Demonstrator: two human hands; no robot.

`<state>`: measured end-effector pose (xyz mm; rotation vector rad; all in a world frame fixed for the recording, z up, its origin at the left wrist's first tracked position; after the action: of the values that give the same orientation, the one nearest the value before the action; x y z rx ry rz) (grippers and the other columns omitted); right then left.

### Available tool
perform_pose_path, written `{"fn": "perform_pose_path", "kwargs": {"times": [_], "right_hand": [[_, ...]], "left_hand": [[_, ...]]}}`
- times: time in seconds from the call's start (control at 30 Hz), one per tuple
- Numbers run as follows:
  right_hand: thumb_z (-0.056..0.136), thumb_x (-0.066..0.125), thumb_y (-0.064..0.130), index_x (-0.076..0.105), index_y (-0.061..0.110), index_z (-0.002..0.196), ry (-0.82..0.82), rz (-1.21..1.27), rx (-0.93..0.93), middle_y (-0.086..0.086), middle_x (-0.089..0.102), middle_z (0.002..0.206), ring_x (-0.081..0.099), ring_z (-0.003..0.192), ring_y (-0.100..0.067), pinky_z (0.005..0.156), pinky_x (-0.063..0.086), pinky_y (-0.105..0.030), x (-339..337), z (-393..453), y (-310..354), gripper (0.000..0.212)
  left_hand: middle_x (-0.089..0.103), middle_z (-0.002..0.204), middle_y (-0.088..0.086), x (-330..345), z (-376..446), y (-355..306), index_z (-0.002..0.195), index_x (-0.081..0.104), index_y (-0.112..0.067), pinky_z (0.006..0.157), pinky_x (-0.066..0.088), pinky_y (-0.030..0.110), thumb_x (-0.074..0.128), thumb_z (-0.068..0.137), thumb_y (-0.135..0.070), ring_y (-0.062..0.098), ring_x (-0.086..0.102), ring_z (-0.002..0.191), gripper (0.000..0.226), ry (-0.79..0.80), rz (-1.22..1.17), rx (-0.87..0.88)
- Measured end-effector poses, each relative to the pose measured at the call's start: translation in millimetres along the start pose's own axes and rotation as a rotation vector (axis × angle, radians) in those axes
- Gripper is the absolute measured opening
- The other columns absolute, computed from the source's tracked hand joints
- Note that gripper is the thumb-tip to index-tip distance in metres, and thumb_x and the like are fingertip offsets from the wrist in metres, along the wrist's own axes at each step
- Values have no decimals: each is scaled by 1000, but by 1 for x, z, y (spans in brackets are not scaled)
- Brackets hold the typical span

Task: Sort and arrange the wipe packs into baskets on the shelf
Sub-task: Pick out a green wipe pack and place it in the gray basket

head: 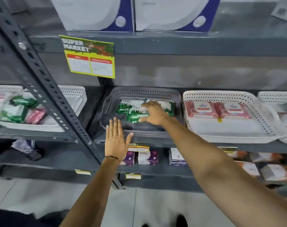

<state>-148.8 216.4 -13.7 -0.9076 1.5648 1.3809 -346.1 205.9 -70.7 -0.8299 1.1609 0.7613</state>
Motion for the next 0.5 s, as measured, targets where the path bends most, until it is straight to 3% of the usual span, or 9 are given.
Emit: {"fn": "perform_pose_path", "kwargs": {"times": [0.1, 0.2, 0.37, 0.5], "right_hand": [[79, 68, 46, 36, 11, 143, 51, -31, -51, -17, 38, 148, 33, 136, -33, 115, 27, -43, 15, 12, 20, 80], [87, 61, 38, 36, 10, 143, -24, 97, -41, -14, 33, 153, 26, 142, -31, 119, 21, -41, 10, 15, 18, 67], [92, 56, 21, 55, 3, 128, -430, 230, 44, -19, 50, 139, 41, 132, -31, 112, 27, -32, -43, -4, -37, 40], [90, 56, 13, 62, -1, 117, -710, 200, 149, -22, 59, 126, 50, 123, -35, 107, 36, -35, -90, -49, -111, 31]], "left_hand": [[4, 155, 16, 1, -1, 6, 143, 2, -1, 115, -8, 36, -7, 84, -63, 26, -7, 142, 86, -17, -14, 16], [5, 155, 17, 1, 1, 1, 143, 5, -1, 115, -9, 37, -7, 84, -64, 28, -6, 142, 87, -32, -47, -11], [12, 153, 20, 2, 5, -57, 143, 12, -1, 114, -10, 42, -4, 86, -61, 35, 1, 142, 84, -47, -78, 80], [13, 154, 18, 10, 13, -145, 144, 13, -5, 114, -10, 41, -5, 83, -65, 34, 1, 142, 87, -28, -174, 225]]}}
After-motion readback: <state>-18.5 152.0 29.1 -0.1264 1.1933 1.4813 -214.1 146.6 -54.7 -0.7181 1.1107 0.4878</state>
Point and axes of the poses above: each hand's wrist, its own z-axis towards the middle knuckle, its own x-axis out of the palm, y = z × x, the point moved 2 cm from there along z, towards the middle knuckle
